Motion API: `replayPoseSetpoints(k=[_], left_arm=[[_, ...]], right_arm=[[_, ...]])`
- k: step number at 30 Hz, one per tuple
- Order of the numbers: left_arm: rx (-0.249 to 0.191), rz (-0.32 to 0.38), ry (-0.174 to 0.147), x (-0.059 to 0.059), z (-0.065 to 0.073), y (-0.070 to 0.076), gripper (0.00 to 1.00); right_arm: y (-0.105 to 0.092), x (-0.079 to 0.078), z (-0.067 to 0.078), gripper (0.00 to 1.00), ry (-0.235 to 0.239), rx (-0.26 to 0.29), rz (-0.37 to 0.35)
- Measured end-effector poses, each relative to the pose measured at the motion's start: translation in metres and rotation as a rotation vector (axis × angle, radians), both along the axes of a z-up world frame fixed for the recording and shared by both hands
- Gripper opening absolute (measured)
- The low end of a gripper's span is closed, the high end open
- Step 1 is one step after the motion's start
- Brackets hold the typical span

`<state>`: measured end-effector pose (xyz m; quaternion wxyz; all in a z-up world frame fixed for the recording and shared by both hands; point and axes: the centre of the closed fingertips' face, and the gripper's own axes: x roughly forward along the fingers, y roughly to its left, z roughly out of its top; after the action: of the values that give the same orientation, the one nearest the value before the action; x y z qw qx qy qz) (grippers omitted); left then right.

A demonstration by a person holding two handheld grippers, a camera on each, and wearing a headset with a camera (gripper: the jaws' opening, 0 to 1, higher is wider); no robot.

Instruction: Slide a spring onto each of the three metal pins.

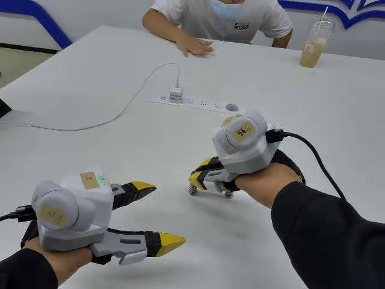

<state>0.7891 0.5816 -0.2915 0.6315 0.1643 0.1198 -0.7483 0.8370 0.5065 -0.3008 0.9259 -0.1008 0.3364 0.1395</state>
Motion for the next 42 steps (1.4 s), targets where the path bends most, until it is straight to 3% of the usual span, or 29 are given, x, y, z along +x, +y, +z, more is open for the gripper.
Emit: replayPoseSetpoints(k=[6, 12, 26, 42], left_arm=[[0.001, -0.002, 0.002, -0.001, 0.0, -0.001, 0.68], [0.0, -0.002, 0.006, -0.002, 0.0, -0.002, 0.69], [-0.004, 0.0, 0.004, -0.002, 0.001, -0.003, 0.7], [-0.01, 0.002, 0.0, -0.001, 0.004, -0.004, 0.71]], right_arm=[[0.0, -0.004, 0.003, 0.15, -0.009, 0.004, -0.006], [0.0, -0.009, 0.016, 0.17, -0.04, 0.016, -0.01], [0.0, -0.036, 0.046, 0.26, -0.148, 0.024, -0.023], [-0.032, -0.075, 0.074, 0.35, -0.241, -0.002, -0.093]])
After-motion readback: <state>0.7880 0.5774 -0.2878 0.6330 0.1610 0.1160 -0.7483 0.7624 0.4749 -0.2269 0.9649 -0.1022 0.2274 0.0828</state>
